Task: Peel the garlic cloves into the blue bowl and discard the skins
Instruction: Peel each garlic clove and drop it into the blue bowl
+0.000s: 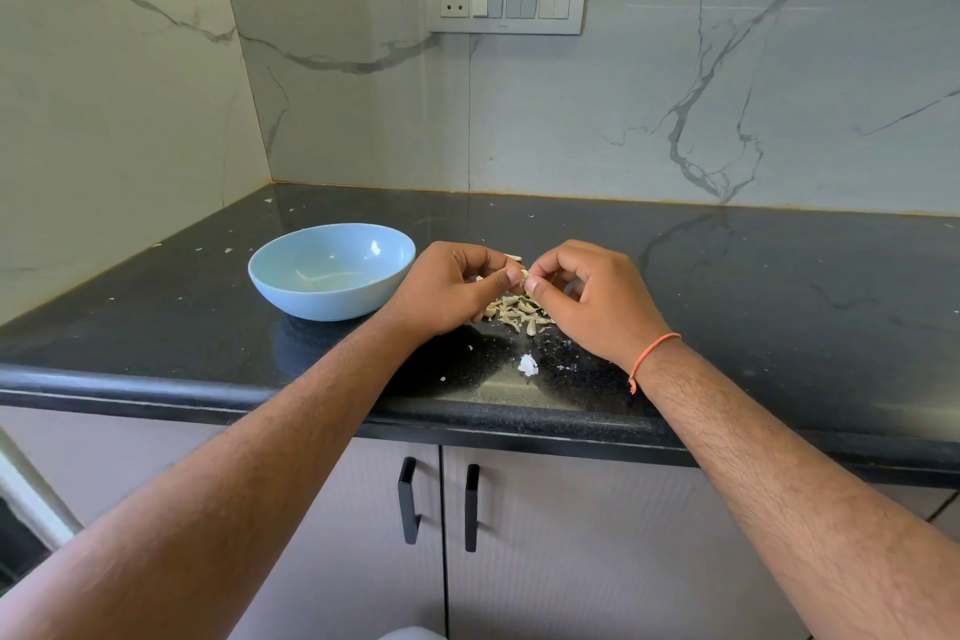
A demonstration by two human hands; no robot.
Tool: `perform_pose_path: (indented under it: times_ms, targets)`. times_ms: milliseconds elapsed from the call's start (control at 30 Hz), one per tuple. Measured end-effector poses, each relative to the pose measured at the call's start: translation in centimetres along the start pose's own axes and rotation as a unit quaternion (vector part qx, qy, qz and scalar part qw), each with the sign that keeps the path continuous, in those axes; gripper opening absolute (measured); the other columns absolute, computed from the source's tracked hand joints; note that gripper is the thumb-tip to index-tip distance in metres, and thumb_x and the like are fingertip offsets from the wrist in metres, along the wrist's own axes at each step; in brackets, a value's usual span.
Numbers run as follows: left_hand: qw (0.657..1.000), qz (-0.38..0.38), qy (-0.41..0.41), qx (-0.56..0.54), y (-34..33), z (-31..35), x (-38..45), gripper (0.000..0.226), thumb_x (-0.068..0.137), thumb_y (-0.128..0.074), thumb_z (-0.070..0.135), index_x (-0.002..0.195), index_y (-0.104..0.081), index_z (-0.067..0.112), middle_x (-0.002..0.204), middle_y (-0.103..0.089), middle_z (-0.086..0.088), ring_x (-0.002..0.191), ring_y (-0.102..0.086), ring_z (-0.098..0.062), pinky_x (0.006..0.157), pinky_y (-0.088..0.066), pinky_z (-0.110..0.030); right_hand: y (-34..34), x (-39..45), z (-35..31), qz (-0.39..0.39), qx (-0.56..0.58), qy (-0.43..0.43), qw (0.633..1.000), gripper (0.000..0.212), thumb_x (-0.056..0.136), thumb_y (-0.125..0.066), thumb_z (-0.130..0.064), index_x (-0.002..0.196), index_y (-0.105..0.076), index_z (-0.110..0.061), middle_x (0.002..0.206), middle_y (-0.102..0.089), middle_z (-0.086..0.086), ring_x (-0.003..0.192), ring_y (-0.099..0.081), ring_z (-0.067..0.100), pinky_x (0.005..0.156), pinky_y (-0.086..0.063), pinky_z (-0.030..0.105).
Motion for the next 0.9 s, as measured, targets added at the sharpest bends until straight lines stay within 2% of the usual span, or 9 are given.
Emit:
perform_pose_path:
  times_ms: [167, 300, 500, 567, 667, 767, 833, 900]
  targets:
    - [1.0, -0.026, -0.012, 0.011, -0.3, 0.4, 0.0, 0.018, 0.103, -0.069, 0.024, 0.095, -0.082, 0.015, 0.084, -0.08, -0.004, 0.049, -0.054, -0.008, 0.058, -0.048, -0.021, 0.1, 0.0, -0.2, -0.001, -0.004, 0.006, 1.0, 0.011, 0.088, -0.078, -0.013, 0.082, -0.076, -0.022, 0.08, -0.068, -0.013, 0.073, -0.065, 0.008, 0.062, -0.056, 0.03]
    - [0.999, -0.029, -0.015, -0.007, -0.3, 0.4, 0.1, 0.02, 0.103, -0.068, 0.026, 0.094, -0.083, 0.015, 0.08, -0.078, -0.014, 0.05, -0.053, -0.011, 0.057, -0.048, -0.024, 0.3, 0.0, 0.0, 0.001, 0.018, -0.009, 1.0, 0.01, 0.088, -0.079, -0.012, 0.081, -0.076, -0.019, 0.08, -0.069, -0.012, 0.073, -0.065, 0.009, 0.064, -0.049, 0.017]
    - [0.999, -0.001, -0.042, 0.033, -0.2, 0.9, -0.2, 0.019, 0.103, -0.068, 0.023, 0.101, -0.084, 0.012, 0.072, -0.074, 0.024, 0.046, -0.056, -0.007, 0.054, -0.046, -0.018, 0.3, 0.1, 0.2, 0.007, 0.032, -0.037, 0.999, 0.012, 0.088, -0.08, -0.017, 0.078, -0.076, -0.023, 0.078, -0.071, -0.015, 0.072, -0.067, 0.008, 0.064, -0.05, 0.015]
    - [0.997, 0.004, -0.053, 0.052, -0.3, 1.1, -0.3, 0.018, 0.103, -0.069, 0.025, 0.107, -0.084, 0.017, 0.08, -0.077, 0.025, 0.046, -0.06, -0.005, 0.053, -0.048, -0.019, 0.3, 0.0, 0.2, 0.009, 0.029, -0.042, 0.999, 0.012, 0.088, -0.08, -0.018, 0.078, -0.076, -0.023, 0.077, -0.071, -0.016, 0.07, -0.065, 0.007, 0.063, -0.047, 0.012]
    - [0.996, -0.005, -0.065, 0.059, -0.4, 1.4, -0.5, 0.018, 0.102, -0.07, 0.03, 0.112, -0.084, 0.023, 0.09, -0.08, 0.018, 0.049, -0.061, -0.004, 0.055, -0.05, -0.021, 0.4, 0.0, 0.1, 0.011, 0.027, -0.041, 0.999, 0.011, 0.088, -0.081, -0.021, 0.078, -0.076, -0.023, 0.076, -0.07, -0.016, 0.07, -0.066, 0.007, 0.063, -0.047, 0.012]
    - [0.996, -0.016, -0.066, 0.053, -0.6, 1.7, -0.5, 0.02, 0.1, -0.072, 0.028, 0.115, -0.082, 0.02, 0.072, -0.072, 0.029, 0.051, -0.06, 0.009, 0.058, -0.044, -0.011, 0.4, 0.1, -0.1, 0.012, 0.034, -0.039, 0.999, 0.012, 0.088, -0.083, -0.023, 0.078, -0.077, -0.024, 0.074, -0.068, -0.019, 0.069, -0.065, 0.004, 0.062, -0.045, 0.01]
    - [0.996, -0.02, -0.062, 0.053, -0.6, 1.6, -0.5, 0.02, 0.1, -0.072, 0.03, 0.116, -0.082, 0.021, 0.067, -0.069, 0.032, 0.047, -0.059, 0.004, 0.057, -0.045, -0.015, 0.3, 0.1, -0.2, 0.008, 0.039, -0.037, 0.999, 0.012, 0.088, -0.082, -0.025, 0.078, -0.077, -0.024, 0.075, -0.069, -0.019, 0.07, -0.065, 0.003, 0.063, -0.045, 0.009]
    - [0.997, -0.019, -0.059, 0.052, -0.6, 1.5, -0.4, 0.02, 0.101, -0.071, 0.031, 0.115, -0.083, 0.022, 0.072, -0.071, 0.031, 0.046, -0.059, 0.002, 0.056, -0.045, -0.014, 0.3, 0.1, -0.1, 0.004, 0.043, -0.039, 0.998, 0.011, 0.089, -0.081, -0.026, 0.079, -0.077, -0.024, 0.075, -0.069, -0.019, 0.071, -0.065, 0.004, 0.063, -0.045, 0.01]
Point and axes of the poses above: each hand's wrist, its own x-axis towards the middle knuckle, its own y-axis out of the back of the hand, z = x × y, the point moved 7 cm from there along x, towards the middle knuckle
